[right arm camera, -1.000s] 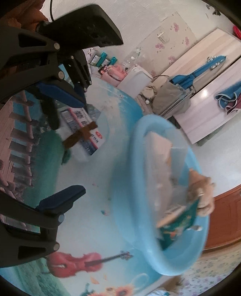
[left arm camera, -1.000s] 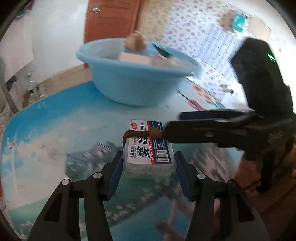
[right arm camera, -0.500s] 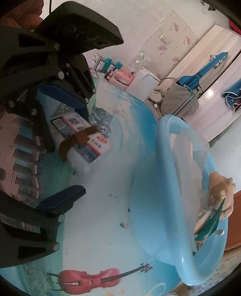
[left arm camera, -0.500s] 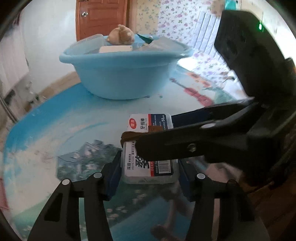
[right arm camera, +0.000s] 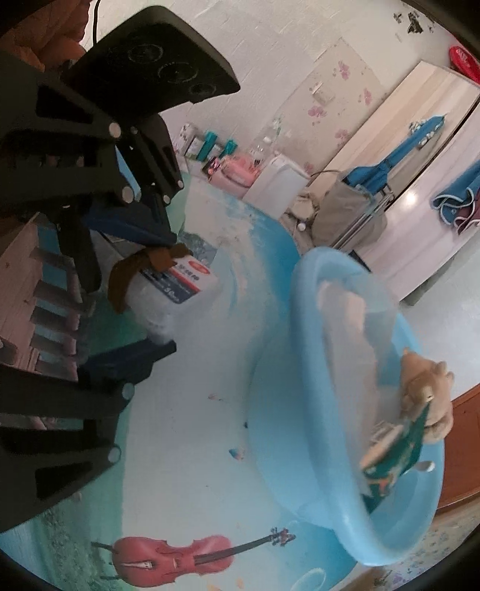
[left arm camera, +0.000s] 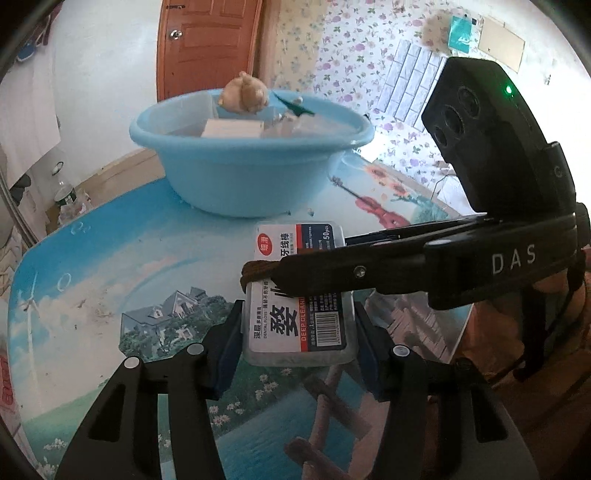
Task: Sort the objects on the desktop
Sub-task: 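Lift the banded box with left tool while right tool grasps it too, then carry the banded box over the basin and release it from both tools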
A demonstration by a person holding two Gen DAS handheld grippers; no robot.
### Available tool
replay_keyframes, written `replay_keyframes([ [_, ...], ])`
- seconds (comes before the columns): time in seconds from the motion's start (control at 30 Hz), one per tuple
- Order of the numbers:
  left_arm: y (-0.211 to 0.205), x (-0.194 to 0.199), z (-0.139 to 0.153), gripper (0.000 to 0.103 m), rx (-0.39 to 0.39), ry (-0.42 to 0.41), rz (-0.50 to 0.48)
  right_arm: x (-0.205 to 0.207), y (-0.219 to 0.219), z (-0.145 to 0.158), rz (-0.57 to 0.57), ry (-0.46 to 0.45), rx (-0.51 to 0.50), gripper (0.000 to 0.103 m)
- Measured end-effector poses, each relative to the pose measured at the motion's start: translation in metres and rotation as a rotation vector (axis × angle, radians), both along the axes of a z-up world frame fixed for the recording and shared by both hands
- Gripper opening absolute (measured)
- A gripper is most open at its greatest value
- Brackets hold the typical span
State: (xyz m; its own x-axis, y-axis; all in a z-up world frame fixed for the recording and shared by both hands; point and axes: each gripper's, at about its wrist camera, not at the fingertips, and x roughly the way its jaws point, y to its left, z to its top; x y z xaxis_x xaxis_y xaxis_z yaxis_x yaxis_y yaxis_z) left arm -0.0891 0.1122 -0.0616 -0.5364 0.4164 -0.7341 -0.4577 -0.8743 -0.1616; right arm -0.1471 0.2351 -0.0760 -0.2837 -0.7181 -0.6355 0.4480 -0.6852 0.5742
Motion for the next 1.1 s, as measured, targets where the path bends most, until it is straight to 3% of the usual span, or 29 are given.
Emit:
replay_keyframes([
  [0.23,0.001,0.004,0.024,0.054,-0.01,0.069,0.003,0.016,0.002,0.038,0.0,0.157,0.015,0.045],
  [0.43,0.002,-0.001,0.042,0.054,0.026,0.093,0.012,0.022,0.007,0.063,-0.005,0.25,0.044,0.044],
  [0.63,0.005,0.003,0.06,0.054,0.02,0.143,0.007,0.025,0.014,0.082,-0.014,0.305,0.03,0.044],
  [1.1,0.017,-0.033,0.081,0.055,0.029,0.188,-0.008,0.006,0.027,0.106,-0.069,0.393,0.053,0.043],
])
